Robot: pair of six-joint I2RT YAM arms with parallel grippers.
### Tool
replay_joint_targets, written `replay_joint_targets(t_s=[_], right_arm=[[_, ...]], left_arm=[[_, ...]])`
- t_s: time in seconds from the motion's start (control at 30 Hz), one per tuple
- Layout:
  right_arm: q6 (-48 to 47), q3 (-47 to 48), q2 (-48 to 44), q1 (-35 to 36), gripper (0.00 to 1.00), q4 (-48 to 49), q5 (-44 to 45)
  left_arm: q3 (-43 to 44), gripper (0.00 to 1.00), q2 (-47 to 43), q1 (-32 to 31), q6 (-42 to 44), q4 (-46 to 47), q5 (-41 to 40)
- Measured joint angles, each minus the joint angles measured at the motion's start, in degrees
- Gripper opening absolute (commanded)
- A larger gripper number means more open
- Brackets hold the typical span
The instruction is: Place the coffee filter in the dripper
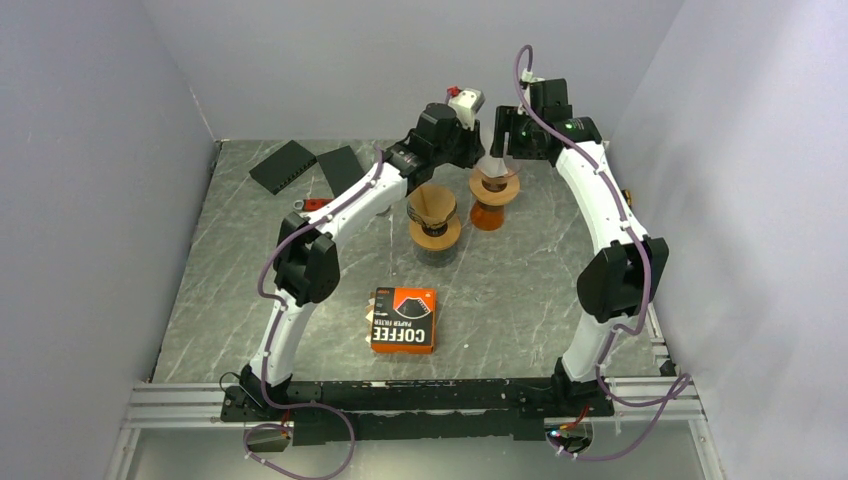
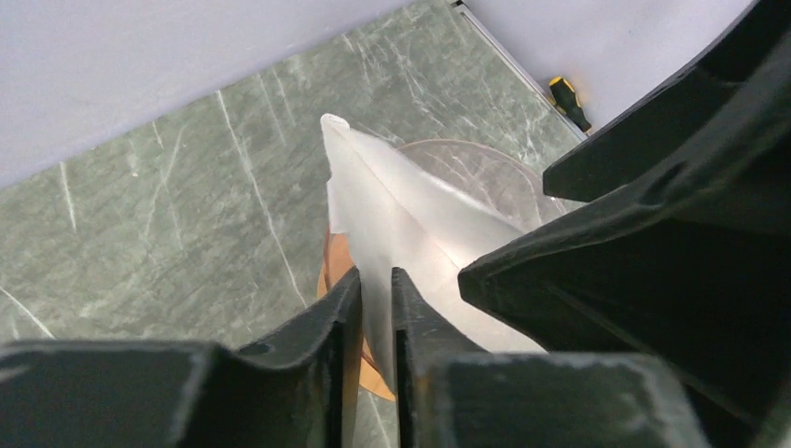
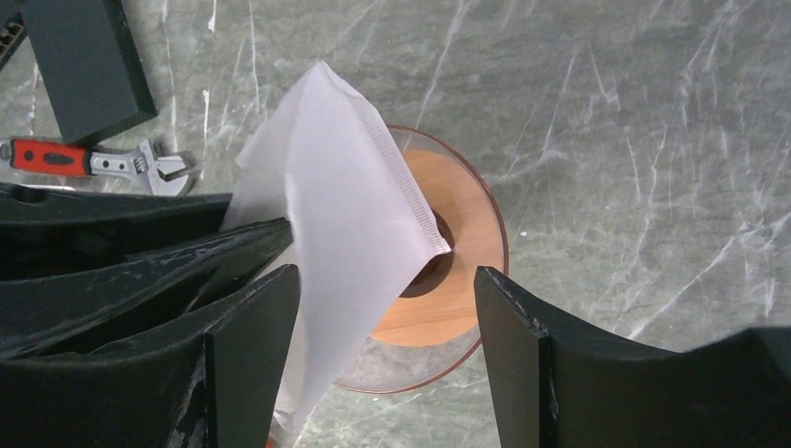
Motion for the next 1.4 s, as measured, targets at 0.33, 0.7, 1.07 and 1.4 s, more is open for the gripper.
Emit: replay_joint_targets(t_s=[0.33,0.7,1.07,1.4], right_arm=[[-1.0,5.1,0.8,2.3,0.74,-0.1,5.4],[-1.9,5.4,4.4,2.4,0.72,-2.2,8.3],[-1.9,5.4,4.6,1.0,0.67,-2.2,7.6],[-1.9,4.8,4.8,0.4,0.62,-2.2,6.7]], left_arm=[[-3.2,0.0,-0.3,0.0,0.2,2.4,0.1],[-5.7,0.0,-3.6,0.0,0.4,4.9,0.0],[-6.0,0.03,-4.5,0.0,1.4,5.7,0.0],[-6.0,0.58,-4.5,0.0,3.7,4.3,-0.4]])
